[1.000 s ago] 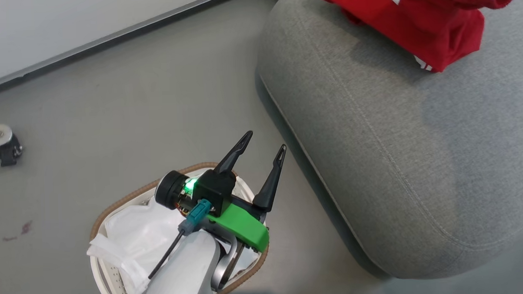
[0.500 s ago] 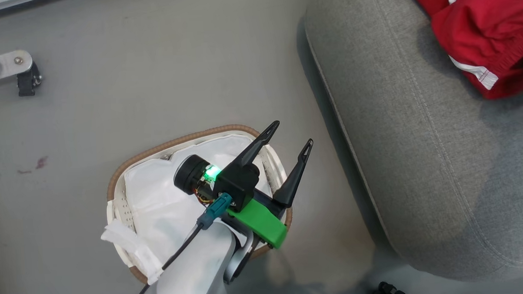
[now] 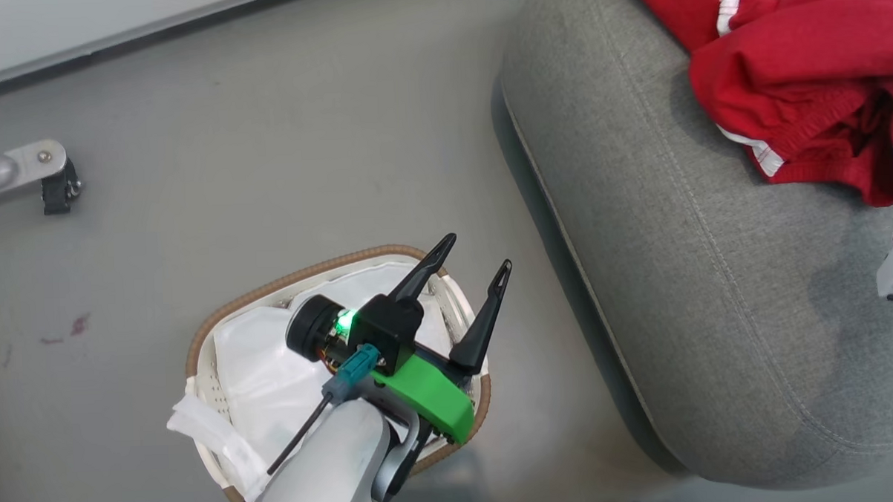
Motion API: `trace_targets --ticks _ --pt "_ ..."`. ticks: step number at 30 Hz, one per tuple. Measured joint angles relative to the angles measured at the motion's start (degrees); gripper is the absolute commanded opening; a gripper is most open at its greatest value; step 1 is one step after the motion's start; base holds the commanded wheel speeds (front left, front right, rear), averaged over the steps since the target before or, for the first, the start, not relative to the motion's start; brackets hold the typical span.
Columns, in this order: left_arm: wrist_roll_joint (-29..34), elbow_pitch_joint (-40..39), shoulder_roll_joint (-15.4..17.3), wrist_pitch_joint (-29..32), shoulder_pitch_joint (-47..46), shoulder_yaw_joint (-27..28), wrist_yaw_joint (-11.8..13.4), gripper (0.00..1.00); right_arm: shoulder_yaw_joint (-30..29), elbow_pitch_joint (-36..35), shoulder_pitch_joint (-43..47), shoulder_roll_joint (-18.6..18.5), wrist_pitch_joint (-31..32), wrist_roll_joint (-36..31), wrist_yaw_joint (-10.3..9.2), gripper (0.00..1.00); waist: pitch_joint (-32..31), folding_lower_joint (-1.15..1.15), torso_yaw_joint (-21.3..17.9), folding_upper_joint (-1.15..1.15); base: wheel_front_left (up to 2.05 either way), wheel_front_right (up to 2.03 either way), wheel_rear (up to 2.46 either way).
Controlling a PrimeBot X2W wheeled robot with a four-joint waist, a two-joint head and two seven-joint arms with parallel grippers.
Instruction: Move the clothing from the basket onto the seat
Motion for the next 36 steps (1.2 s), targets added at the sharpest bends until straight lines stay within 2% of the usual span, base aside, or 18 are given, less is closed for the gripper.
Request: trace_targets --ticks 11,18,22,26,36 --pt "-0.43 0.09 -0.45 0.00 6.55 3.79 -0.01 1.00 3.58 -10.12 12.61 2.89 0.00 4.36 0.00 1.00 -8.93 -0.01 -1.53 0.00 0.00 0.00 0.00" --pt "0.99 -0.48 -0.59 0.00 10.37 8.27 -0.01 1.00 8.69 -16.71 14.86 6.44 0.00 6.67 -0.01 1.00 -13.26 -0.01 -1.35 0.00 0.00 0.00 0.00" --pt "1.33 -0.74 -0.64 0.01 11.67 11.91 0.13 1.00 12.12 -20.30 15.66 8.56 0.00 8.29 0.00 1.00 -14.43 0.00 0.43 0.00 0.00 0.00 0.00" --pt "2.14 -0.96 -0.66 0.00 12.69 15.70 1.45 1.00 14.51 -22.25 16.06 10.01 0.00 10.02 -0.01 1.00 -15.10 -0.01 2.94 0.00 0.00 0.00 0.00" --pt "4.58 -0.83 -0.63 0.00 15.80 27.29 3.90 1.00 18.87 -22.14 16.38 12.62 0.00 11.29 -0.01 1.00 -16.53 -0.01 9.45 0.00 0.00 0.00 0.00"
